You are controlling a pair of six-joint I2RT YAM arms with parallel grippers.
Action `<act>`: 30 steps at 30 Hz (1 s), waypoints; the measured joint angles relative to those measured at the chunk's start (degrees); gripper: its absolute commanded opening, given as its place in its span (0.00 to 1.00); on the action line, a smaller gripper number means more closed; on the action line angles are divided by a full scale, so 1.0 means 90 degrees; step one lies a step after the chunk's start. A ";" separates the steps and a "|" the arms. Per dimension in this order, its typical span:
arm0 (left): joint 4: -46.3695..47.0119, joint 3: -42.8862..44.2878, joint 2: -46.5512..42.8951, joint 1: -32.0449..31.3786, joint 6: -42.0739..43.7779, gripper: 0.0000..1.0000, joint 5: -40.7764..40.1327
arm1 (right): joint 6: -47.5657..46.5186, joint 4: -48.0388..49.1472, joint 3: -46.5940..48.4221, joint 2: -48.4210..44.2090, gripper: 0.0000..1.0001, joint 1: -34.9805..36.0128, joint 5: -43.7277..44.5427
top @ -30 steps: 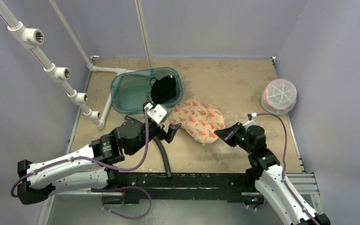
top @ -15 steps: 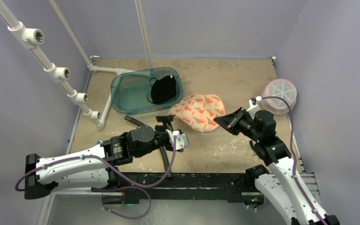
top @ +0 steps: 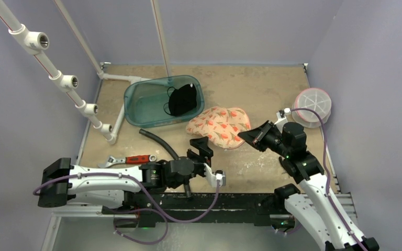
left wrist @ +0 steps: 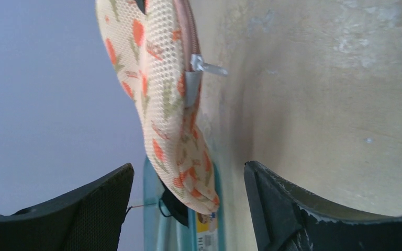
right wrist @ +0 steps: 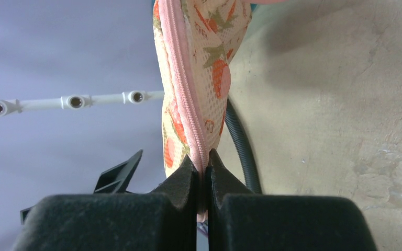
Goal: Unzip the laundry bag and remove the bra
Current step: Pick up the laundry bag at the center of the board.
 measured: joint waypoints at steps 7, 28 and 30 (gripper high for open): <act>0.1098 -0.0012 0.0525 0.0053 0.0605 0.62 -0.0350 | 0.0039 0.0002 0.0000 -0.0010 0.00 0.0000 -0.0102; 0.1974 -0.0007 0.1265 0.0481 0.0651 0.00 -0.0189 | 0.0024 -0.0066 0.0041 -0.0083 0.66 -0.0007 -0.0092; 0.1780 0.0036 0.1256 0.0500 0.0461 0.00 -0.0114 | -0.0138 -0.0119 0.0180 -0.0104 0.80 -0.0007 -0.0107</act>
